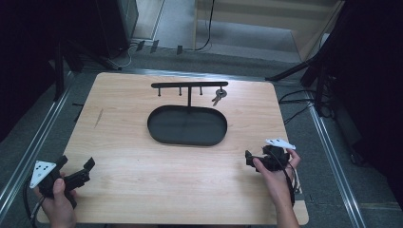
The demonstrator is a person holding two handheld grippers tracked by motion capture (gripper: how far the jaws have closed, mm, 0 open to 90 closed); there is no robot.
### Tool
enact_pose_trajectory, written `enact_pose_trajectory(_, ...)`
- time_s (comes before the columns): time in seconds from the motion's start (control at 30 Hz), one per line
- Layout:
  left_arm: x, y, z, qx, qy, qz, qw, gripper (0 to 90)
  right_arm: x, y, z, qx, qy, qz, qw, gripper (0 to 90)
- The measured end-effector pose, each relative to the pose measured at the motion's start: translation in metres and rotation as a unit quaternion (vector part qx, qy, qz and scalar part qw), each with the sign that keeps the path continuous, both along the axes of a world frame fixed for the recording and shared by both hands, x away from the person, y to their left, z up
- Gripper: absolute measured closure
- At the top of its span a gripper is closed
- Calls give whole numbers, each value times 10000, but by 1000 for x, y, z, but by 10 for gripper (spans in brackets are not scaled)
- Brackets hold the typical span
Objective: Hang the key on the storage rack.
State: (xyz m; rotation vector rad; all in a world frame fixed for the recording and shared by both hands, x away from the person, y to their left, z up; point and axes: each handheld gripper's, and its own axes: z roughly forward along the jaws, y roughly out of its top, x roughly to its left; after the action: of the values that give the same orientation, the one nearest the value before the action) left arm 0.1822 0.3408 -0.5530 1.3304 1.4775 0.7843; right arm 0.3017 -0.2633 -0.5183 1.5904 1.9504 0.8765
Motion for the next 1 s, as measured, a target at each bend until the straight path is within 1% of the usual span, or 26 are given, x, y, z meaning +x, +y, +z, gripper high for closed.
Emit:
enact_pose_trajectory(0.07,0,0,0,9,-2,-4,10000,0,-8,-6,-4,47,-54,-70,9999,0)
enact_pose_trajectory(0.1,0,0,0,12,-5,-5,10000,0,-8,-6,-4,47,-54,-70,9999,0)
enact_pose_trajectory(0.13,0,0,0,17,-2,-7,10000,0,-12,-10,-6,55,-88,-95,9999,0)
enact_pose_trajectory(0.2,0,-1,0,27,-6,0,10000,0,-24,-20,-9,169,-198,-118,9996,0)
enact_pose_trajectory(0.3,0,-1,0,41,-11,-11,10000,0,-35,-28,-11,274,-304,-133,9991,0)
enact_pose_trajectory(0.33,0,-1,0,41,-11,-11,10000,0,-35,-28,-11,274,-304,-133,9991,0)
enact_pose_trajectory(0.37,0,-1,0,43,-13,-14,10000,0,-40,-31,-13,293,-367,-150,9988,0)
enact_pose_trajectory(0.4,0,-1,0,49,-12,-15,10000,0,-43,-34,-14,331,-384,-163,9986,0)
enact_pose_trajectory(0.43,0,-1,0,54,-10,-19,10000,0,-50,-40,-16,317,-442,-201,9983,0)
enact_pose_trajectory(0.47,0,-1,0,54,-10,-19,10000,0,-50,-40,-16,317,-442,-201,9983,0)
enact_pose_trajectory(0.53,0,-1,0,64,-11,-25,10000,0,-55,-45,-18,305,-447,-242,9982,0)
enact_pose_trajectory(0.57,0,-1,0,63,-13,-26,10000,0,-59,-51,-20,384,-394,-192,9983,0)
enact_pose_trajectory(0.63,0,-1,0,62,-9,-29,10000,0,-62,-53,-21,421,-409,-164,9981,0)
enact_pose_trajectory(0.67,0,-1,0,68,-11,-39,10000,0,-67,-58,-25,459,-464,-200,9977,0)
enact_pose_trajectory(0.7,0,-1,0,68,-11,-39,10000,0,-67,-58,-25,459,-464,-200,9977,0)
enact_pose_trajectory(0.73,0,-2,0,72,-23,-37,10000,0,-68,-60,-27,552,-502,-230,9969,0)
enact_pose_trajectory(0.77,0,-2,0,93,-26,-35,9999,0,-71,-63,-30,762,-568,-317,9950,0)
enact_pose_trajectory(0.8,0,-2,0,110,-13,-44,9999,0,-73,-68,-26,940,-762,-347,9920,0)
enact_pose_trajectory(0.93,0,-3,0,139,9,-42,9999,0,-72,-69,-28,1057,-728,-409,9909,0)
enact_pose_trajectory(1.0,1,-3,0,142,39,-44,9999,0,-71,-68,-28,1048,-729,-411,9910,0)
